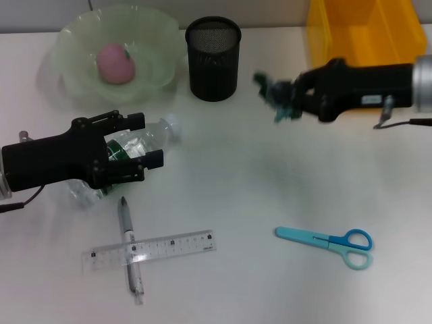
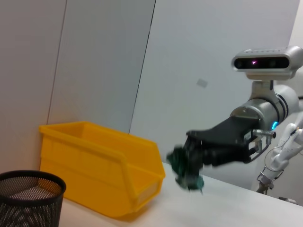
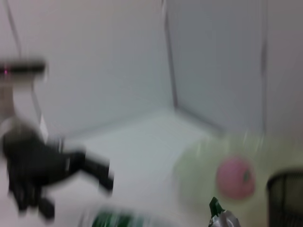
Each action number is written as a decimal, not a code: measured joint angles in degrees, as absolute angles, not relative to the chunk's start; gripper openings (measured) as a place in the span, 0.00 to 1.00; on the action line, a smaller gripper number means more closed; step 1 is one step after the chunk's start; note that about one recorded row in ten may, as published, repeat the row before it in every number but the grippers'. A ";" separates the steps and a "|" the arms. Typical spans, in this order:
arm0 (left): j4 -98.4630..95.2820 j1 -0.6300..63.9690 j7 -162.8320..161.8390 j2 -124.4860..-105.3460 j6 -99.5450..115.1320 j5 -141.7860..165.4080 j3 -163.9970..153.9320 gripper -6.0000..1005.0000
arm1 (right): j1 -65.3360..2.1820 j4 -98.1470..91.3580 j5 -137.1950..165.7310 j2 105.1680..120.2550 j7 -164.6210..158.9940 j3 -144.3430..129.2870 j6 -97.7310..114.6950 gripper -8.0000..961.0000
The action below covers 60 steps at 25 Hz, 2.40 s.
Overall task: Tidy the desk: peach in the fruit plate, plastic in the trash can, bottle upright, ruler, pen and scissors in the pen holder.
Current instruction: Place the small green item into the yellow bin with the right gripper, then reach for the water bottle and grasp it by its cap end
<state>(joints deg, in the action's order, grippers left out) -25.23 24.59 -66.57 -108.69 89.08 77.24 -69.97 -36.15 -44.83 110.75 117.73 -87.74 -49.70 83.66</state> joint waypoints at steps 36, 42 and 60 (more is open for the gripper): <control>-25.83 24.44 -67.93 -108.80 89.79 77.25 -68.93 0.86 | -31.25 -40.07 83.72 118.88 -77.87 -40.36 57.42 0.51; -25.90 25.77 -71.14 -109.18 86.15 77.26 -67.41 0.86 | -25.27 -40.00 77.00 117.75 -77.71 -40.19 80.96 0.78; -46.03 36.26 -108.65 -111.80 71.04 111.87 -67.10 0.86 | -26.49 -34.56 109.95 117.70 -74.22 -41.24 89.56 0.86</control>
